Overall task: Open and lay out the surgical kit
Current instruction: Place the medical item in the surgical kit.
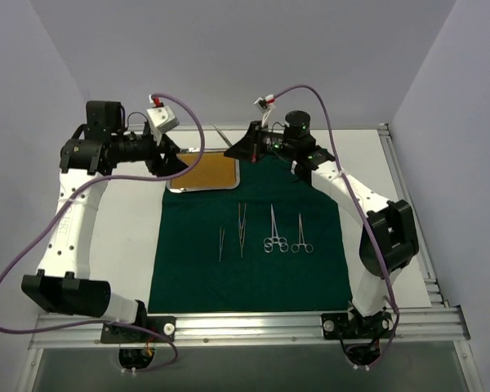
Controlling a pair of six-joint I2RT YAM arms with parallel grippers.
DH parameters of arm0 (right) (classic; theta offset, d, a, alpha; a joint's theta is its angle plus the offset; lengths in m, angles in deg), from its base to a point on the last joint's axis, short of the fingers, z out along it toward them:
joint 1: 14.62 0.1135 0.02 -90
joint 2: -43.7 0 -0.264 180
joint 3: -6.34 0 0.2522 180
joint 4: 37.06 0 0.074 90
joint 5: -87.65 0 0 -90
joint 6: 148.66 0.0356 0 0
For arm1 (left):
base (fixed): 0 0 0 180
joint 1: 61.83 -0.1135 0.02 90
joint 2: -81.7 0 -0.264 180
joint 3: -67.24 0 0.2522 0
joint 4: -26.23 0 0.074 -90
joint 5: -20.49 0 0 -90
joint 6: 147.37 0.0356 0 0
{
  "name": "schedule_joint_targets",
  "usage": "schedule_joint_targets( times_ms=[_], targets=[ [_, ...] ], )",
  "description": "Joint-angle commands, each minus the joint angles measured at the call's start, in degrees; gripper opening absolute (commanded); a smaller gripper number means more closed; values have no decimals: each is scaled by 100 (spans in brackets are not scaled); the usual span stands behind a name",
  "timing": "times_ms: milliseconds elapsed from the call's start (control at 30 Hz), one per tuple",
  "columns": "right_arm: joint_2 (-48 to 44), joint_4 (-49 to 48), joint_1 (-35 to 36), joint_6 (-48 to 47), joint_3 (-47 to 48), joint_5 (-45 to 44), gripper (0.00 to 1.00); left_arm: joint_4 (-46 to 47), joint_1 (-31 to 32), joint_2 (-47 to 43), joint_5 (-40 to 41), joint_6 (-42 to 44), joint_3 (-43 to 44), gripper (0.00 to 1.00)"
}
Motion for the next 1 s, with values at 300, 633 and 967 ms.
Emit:
schedule_joint_targets(
  times_ms=[300,633,967],
  targets=[
    [-426,-443,521,-125,591,170,0,4146,79,323,-1912,-2865,-459,97],
    [-576,-346,617,-249,442,169,0,5221,229,209,-1676,-4132,-839,74],
    [-646,-425,617,-249,310,125,0,5028,246,182,-1685,-4115,-795,14]
  ],
)
